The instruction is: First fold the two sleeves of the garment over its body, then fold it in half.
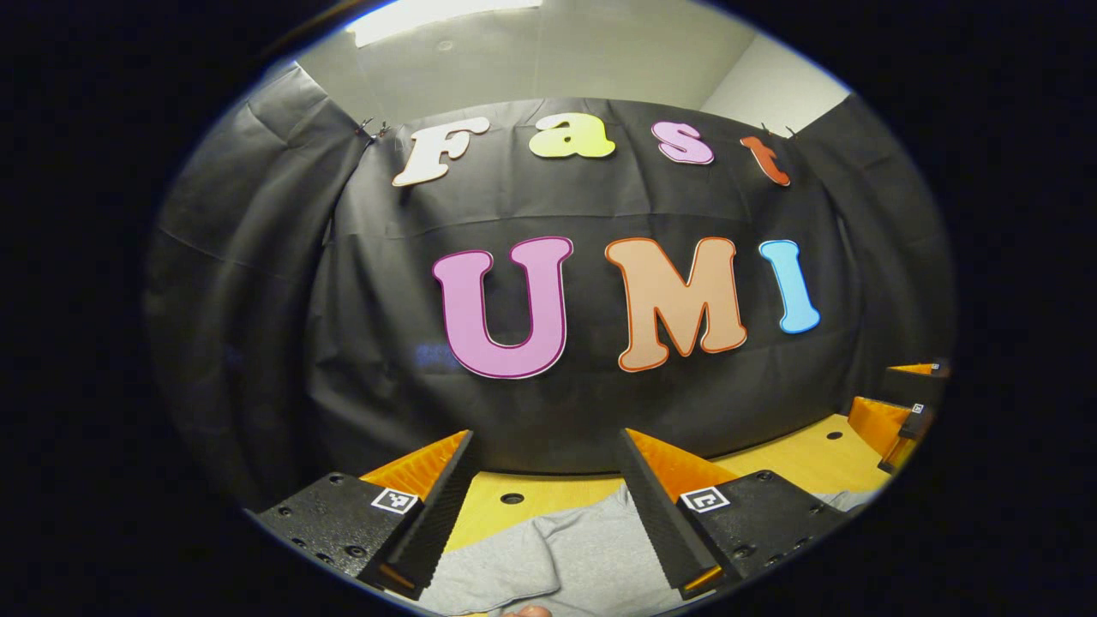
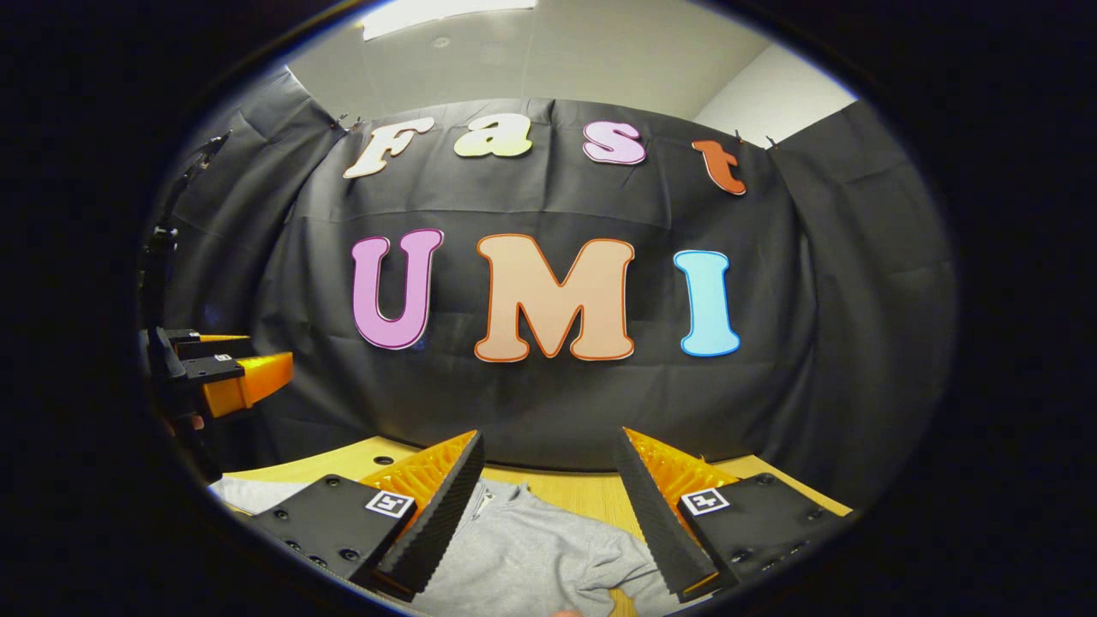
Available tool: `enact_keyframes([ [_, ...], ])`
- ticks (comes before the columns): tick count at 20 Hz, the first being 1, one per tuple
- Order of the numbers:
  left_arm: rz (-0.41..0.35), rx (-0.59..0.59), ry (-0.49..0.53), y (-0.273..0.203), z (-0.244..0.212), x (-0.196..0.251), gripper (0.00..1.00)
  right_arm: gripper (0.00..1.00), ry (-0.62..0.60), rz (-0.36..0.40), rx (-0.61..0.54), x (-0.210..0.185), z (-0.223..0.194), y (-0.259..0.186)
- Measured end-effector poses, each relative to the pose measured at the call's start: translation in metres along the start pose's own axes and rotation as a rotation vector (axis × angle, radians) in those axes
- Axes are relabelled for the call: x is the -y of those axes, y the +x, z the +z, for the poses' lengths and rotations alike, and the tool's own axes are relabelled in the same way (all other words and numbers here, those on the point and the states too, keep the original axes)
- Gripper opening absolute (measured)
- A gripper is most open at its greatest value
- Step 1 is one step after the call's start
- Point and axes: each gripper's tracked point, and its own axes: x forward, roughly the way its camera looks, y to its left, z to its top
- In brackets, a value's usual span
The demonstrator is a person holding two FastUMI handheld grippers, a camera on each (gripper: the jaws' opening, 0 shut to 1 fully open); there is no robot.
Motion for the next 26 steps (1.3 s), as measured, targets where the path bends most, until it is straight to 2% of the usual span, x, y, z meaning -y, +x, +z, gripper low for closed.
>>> enact_keyframes([
  [17,-0.063,0.011,0.015,-0.006,0.005,0.012,0.95,0.97,-0.022,-0.035,-0.016,0.022,0.002,-0.016],
  [22,-0.089,0.008,0.007,-0.008,0.004,0.023,0.95,0.97,-0.044,-0.062,-0.07,0.052,-0.009,-0.022],
  [26,-0.112,0.007,-0.004,-0.008,0.002,0.034,0.95,0.97,-0.106,-0.107,-0.117,0.092,-0.024,-0.034],
])
